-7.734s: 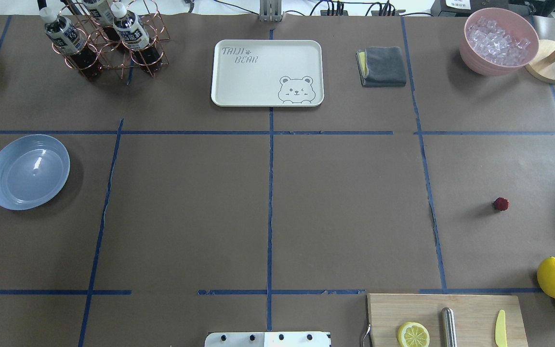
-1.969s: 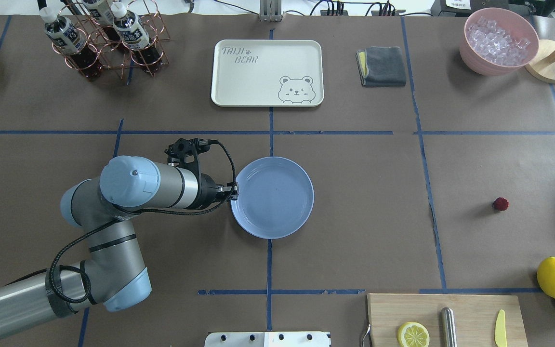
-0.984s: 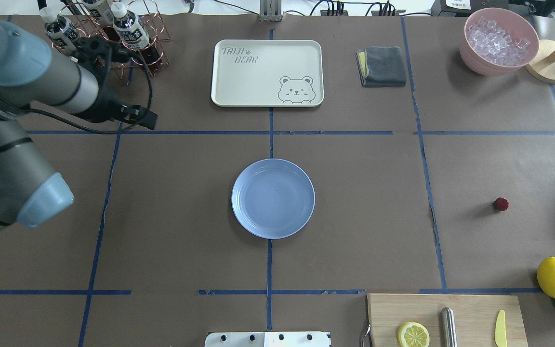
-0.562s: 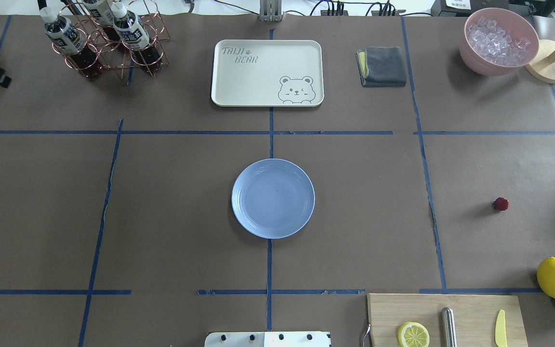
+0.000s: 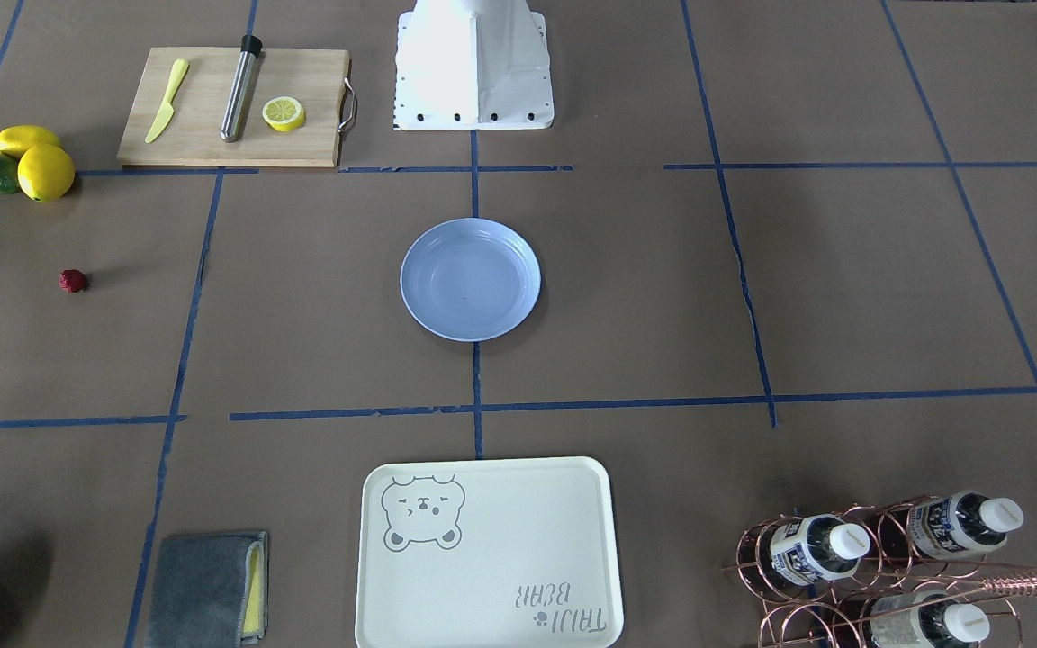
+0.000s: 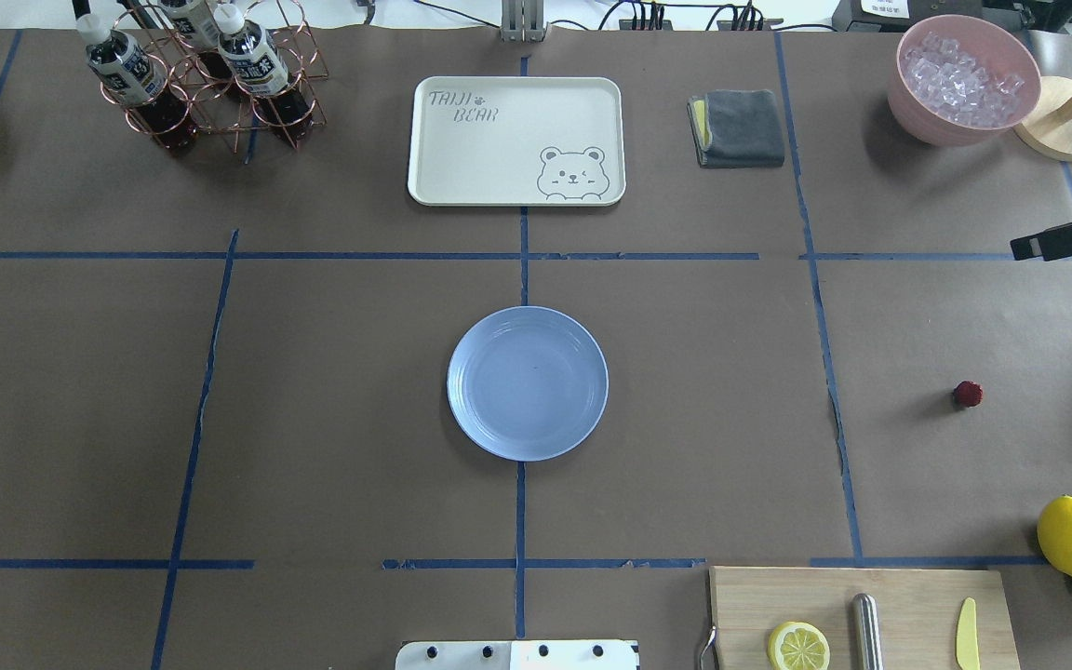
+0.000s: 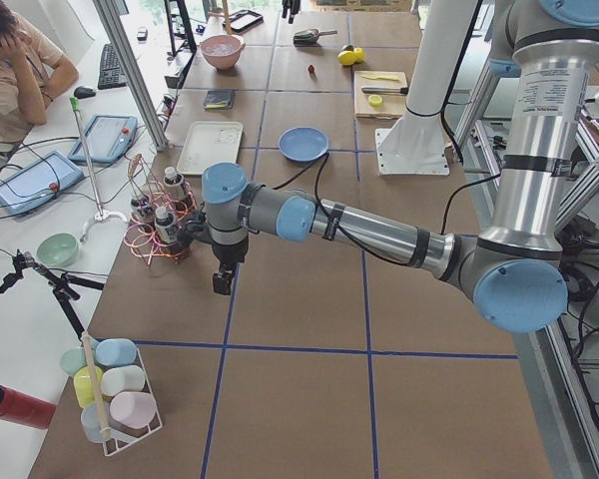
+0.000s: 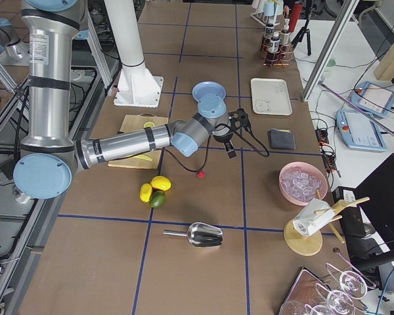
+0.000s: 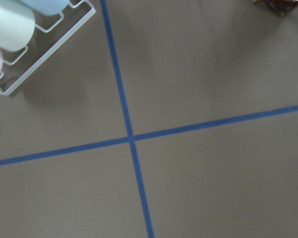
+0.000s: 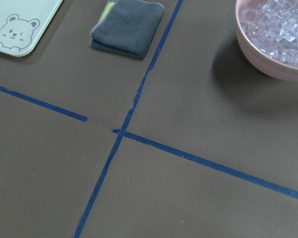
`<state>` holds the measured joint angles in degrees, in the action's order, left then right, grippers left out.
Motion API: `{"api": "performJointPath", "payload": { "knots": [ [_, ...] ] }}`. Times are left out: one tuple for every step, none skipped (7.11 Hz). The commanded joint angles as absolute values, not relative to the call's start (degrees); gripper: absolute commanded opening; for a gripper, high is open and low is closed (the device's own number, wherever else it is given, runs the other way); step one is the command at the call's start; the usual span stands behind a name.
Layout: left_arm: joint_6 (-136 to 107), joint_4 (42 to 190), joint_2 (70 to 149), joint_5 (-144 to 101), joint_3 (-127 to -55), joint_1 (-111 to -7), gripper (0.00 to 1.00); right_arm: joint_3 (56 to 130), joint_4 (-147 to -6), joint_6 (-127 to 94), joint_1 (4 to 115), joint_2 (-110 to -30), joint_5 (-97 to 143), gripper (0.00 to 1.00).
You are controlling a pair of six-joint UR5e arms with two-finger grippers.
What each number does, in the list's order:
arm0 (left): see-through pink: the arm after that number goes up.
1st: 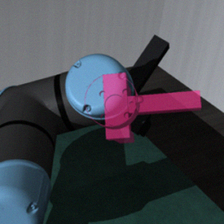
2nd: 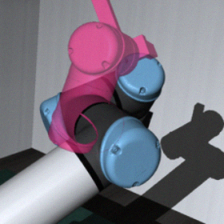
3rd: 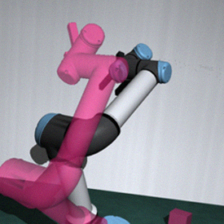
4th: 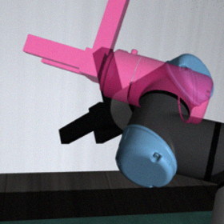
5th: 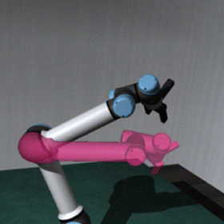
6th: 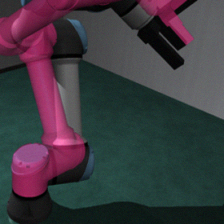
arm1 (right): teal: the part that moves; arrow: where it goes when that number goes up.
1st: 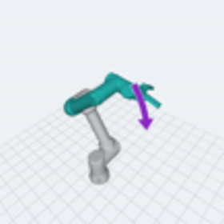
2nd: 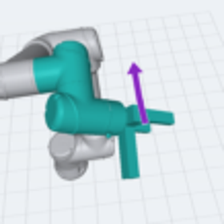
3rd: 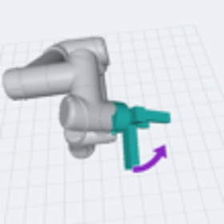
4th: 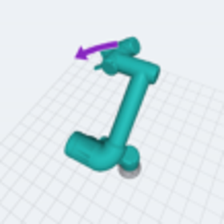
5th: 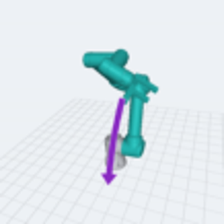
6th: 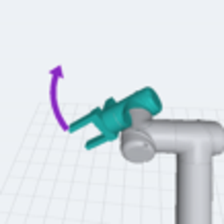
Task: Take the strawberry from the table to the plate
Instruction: 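Move the right gripper down onto the red strawberry and grasp it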
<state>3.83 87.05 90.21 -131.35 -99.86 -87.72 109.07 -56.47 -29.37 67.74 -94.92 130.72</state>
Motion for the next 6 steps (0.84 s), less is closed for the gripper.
{"api": "performJointPath", "payload": {
  "knots": [
    [8.09, 86.31, 86.14, -131.57, -100.54, -91.75, 1.0, 109.6, -56.52, -35.23, 59.71, -96.32, 122.31, 1.0],
    [8.0, 86.48, 86.39, -131.49, -100.2, -91.67, 1.0, 108.73, -55.21, -36.81, 56.55, -98.5, 119.38, 1.0],
    [7.56, 86.48, 86.4, -131.4, -100.2, -91.67, 1.0, 106.72, -53.02, -37.0, 54.34, -99.48, 116.22, 1.0],
    [7.56, 86.48, 86.4, -131.4, -100.02, -91.67, 1.0, 102.44, -48.21, -37.18, 52.49, -99.49, 114.28, 1.0],
    [7.56, 86.48, 86.4, -131.4, -100.11, -91.67, 1.0, 98.74, -43.73, -37.35, 51.51, -99.58, 113.91, 0.99],
    [7.56, 86.57, 86.57, -131.48, -100.37, -91.67, 1.0, 98.35, -41.85, -37.79, 50.29, -100.45, 113.56, 0.99]
  ]
}}
